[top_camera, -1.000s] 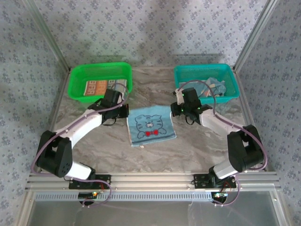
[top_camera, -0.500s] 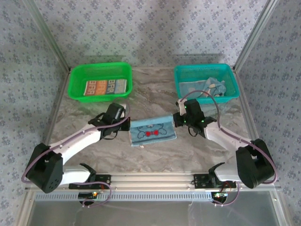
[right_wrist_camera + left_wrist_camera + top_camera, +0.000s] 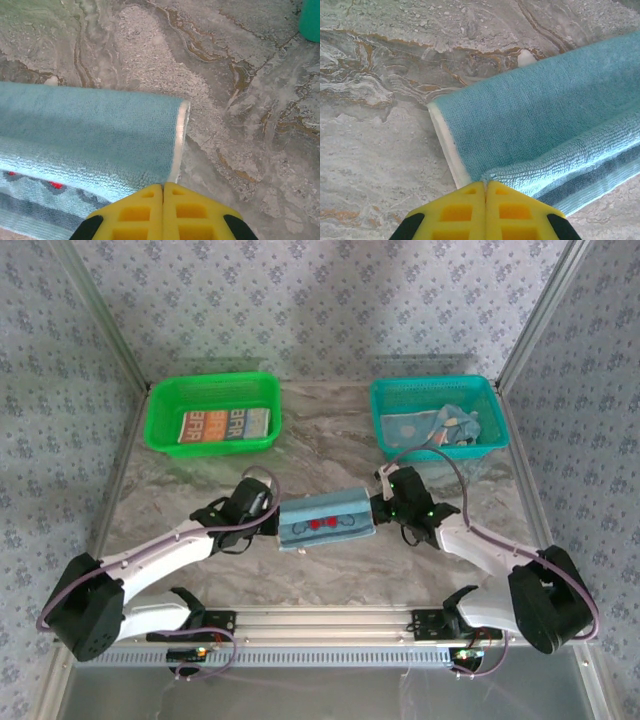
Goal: Fold and stack the towels
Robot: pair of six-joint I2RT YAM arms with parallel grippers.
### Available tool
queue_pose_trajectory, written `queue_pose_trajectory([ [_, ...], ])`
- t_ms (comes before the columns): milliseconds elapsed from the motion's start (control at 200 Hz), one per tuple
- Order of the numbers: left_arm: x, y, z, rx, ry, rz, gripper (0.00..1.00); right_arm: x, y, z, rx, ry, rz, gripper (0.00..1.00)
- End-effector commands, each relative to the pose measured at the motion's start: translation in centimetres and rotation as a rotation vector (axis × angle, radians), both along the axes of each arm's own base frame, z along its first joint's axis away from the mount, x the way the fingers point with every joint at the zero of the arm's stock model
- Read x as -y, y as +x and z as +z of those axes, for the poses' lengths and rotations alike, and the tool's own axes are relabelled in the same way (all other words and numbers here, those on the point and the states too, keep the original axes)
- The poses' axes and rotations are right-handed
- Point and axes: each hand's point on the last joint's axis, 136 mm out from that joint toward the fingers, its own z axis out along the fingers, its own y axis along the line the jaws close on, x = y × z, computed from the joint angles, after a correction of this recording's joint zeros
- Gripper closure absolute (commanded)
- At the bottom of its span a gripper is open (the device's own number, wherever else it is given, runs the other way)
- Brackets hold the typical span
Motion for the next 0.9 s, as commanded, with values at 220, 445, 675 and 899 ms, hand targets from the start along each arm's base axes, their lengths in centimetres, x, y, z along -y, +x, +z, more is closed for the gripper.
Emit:
queue_pose_trajectory([
  [220,-0.5,-0.2,-0.6,0.015,0.003,0.035,1.0,0.7,-0.6,-0.8,0.006,-0.005,-0.044,1.0],
  [445,-0.3,-0.7,-1.6,-0.012,0.006,0.03,1.0,0.7,-1.1,-2.4,-0.032,-0.013,-0.047,1.0],
  [675,0.0,-1.3,-2.7,-0.028,0.019,0.02,1.0,0.7,-1.4,-3.3,-0.051,-0.023,-0.045,1.0],
  [899,0.4,-1.6,-2.6,-0.032,0.02,0.003,0.93,0.0,-2.1,-3.0,-0.053,-0.003,-0.02,0.86],
])
